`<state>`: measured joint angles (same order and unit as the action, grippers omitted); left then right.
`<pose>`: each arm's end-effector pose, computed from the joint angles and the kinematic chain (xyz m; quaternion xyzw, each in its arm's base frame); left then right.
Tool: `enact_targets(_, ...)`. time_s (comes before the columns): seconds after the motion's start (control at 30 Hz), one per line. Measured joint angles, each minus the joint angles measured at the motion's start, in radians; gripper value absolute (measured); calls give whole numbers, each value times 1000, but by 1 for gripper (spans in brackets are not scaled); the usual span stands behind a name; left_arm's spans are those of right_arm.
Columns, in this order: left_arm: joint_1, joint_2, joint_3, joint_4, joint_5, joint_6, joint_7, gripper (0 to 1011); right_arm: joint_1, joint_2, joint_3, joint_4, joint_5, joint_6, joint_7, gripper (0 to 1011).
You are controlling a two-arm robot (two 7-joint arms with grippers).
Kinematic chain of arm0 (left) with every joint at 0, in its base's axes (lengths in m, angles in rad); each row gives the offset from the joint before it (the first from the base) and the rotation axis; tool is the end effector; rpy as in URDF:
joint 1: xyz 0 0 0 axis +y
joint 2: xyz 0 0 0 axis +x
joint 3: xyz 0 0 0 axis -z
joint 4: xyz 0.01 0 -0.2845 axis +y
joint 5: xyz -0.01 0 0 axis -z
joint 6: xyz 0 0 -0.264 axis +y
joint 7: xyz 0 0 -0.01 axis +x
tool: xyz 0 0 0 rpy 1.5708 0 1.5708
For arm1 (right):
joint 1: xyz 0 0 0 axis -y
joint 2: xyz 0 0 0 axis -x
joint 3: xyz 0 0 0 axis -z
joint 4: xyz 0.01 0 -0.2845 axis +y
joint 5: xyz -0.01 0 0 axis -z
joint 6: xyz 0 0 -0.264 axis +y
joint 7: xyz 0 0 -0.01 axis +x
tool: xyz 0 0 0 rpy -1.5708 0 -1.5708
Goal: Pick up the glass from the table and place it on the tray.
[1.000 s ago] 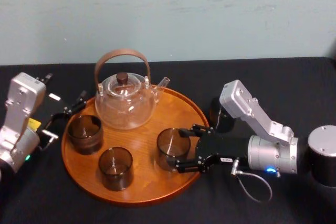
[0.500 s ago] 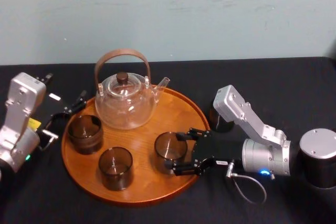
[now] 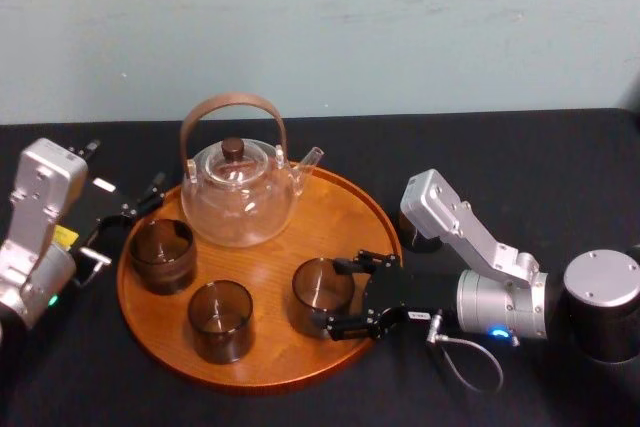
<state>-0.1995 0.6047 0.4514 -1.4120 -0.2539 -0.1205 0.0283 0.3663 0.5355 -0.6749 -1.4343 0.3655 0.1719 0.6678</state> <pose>0.3148 0.0914 -0.2893 0.1415 -0.1325 0.5799 0.7913 0.3382 -0.0193 -0.2730 -0.2012 0.0246 -0.2059 0.9573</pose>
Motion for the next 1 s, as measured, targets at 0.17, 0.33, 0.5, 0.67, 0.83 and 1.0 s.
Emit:
enact_targets(0.17, 0, 0, 0, 0, 0, 0, 0, 1001, 1, -5, 0, 8, -5, -1, -1, 889)
enact_targets(0.33, 0, 0, 0, 0, 0, 0, 0, 1002, 1, -8, -1, 13, -14, -3, -7, 889)
enact_targets(0.5, 0, 0, 0, 0, 0, 0, 0, 1001, -3, -10, -1, 12, -24, -6, -19, 889)
enact_targets(0.67, 0, 0, 0, 0, 0, 0, 0, 1001, -3, -9, 0, 12, -24, -5, -19, 889)
enact_targets(0.83, 0, 0, 0, 0, 0, 0, 0, 1002, -3, -9, 0, 12, -23, -5, -18, 904)
enact_targets(1.0, 0, 0, 0, 0, 0, 0, 0, 1001, -3, -9, 0, 12, -23, -4, -17, 1000)
